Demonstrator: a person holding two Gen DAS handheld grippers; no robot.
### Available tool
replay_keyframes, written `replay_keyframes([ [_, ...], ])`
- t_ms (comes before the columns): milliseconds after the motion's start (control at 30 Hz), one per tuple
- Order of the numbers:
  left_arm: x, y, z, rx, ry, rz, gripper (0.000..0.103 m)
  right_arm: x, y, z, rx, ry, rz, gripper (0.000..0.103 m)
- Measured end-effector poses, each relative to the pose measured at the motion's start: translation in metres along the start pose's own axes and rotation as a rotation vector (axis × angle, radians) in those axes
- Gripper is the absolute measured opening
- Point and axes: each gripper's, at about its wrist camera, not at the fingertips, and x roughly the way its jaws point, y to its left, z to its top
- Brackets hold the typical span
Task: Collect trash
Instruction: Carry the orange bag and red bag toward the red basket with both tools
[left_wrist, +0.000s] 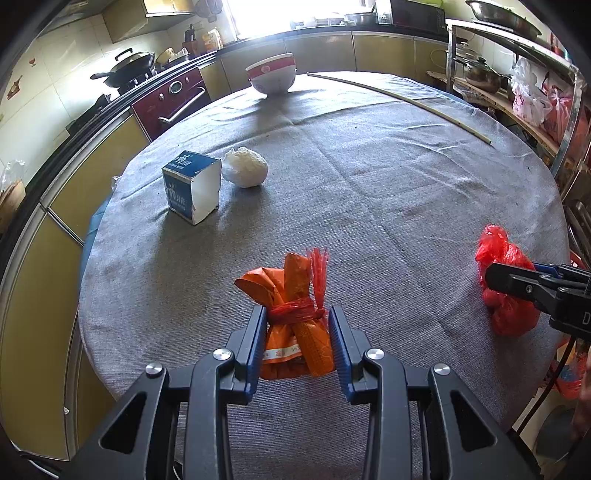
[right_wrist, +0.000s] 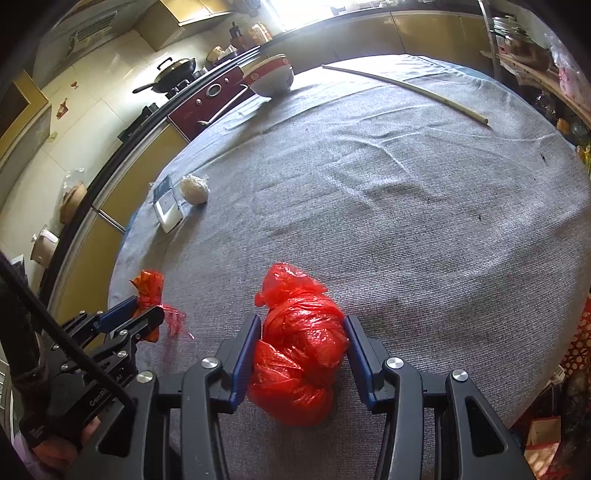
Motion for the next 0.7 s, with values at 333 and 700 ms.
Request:
replay_keyframes([
  [333, 0.0, -0.002, 0.0, 0.004, 0.0, 0.002, 0.036, -0.004, 0.0, -0.002, -0.011, -0.014, 0.011, 0.048],
  [700, -0.005, -0.008, 0.003, 0.024, -0.009, 0.005, 0.036, -0.019, -0.005, 0.001, 0.003, -0.054, 0.037, 0.048],
])
